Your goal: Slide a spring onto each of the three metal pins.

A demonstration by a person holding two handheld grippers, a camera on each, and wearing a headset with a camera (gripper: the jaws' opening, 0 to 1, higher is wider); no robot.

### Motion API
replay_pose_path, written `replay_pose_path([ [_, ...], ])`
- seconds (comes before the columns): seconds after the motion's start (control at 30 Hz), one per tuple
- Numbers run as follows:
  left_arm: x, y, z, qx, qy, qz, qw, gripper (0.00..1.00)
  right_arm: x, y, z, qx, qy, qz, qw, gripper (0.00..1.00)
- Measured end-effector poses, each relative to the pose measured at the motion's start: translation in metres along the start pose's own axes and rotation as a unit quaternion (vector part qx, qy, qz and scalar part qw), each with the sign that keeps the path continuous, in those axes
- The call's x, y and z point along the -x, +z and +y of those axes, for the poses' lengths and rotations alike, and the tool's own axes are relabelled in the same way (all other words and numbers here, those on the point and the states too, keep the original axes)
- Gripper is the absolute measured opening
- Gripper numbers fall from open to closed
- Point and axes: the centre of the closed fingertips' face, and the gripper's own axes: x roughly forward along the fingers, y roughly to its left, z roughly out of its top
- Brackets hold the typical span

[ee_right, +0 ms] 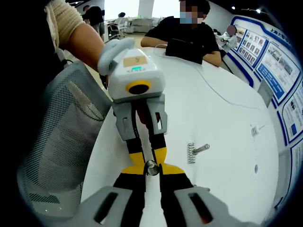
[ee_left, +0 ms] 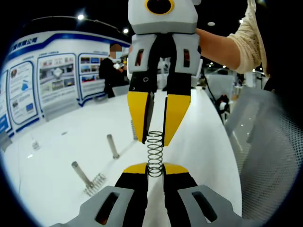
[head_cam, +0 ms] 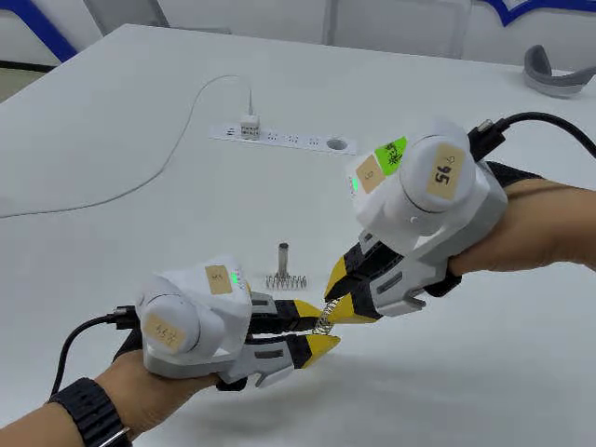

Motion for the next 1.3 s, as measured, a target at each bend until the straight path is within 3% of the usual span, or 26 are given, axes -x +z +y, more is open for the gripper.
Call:
replay_pose_path([
  [0.17, 0.0, 0.001, 0.0, 0.001, 0.0, -0.002, 1.0, 0.11, -0.003, -0.002, 0.001, -0.015, 0.007, 0.007, 0.9998, 0.18],
  [0.53, 0.0, 0.008, 0.0, 0.002, 0.002, -0.013, 0.9999, 0.11, -0.01, -0.009, 0.0, -0.031, 0.014, 0.011, 0.9993, 0.16],
  [1.3, 0.003, 0.006, 0.004, 0.002, 0.014, -0.01, 0.9999, 0.15, -0.009, -0.009, -0.004, -0.036, 0.006, 0.014, 0.9992, 0.12],
])
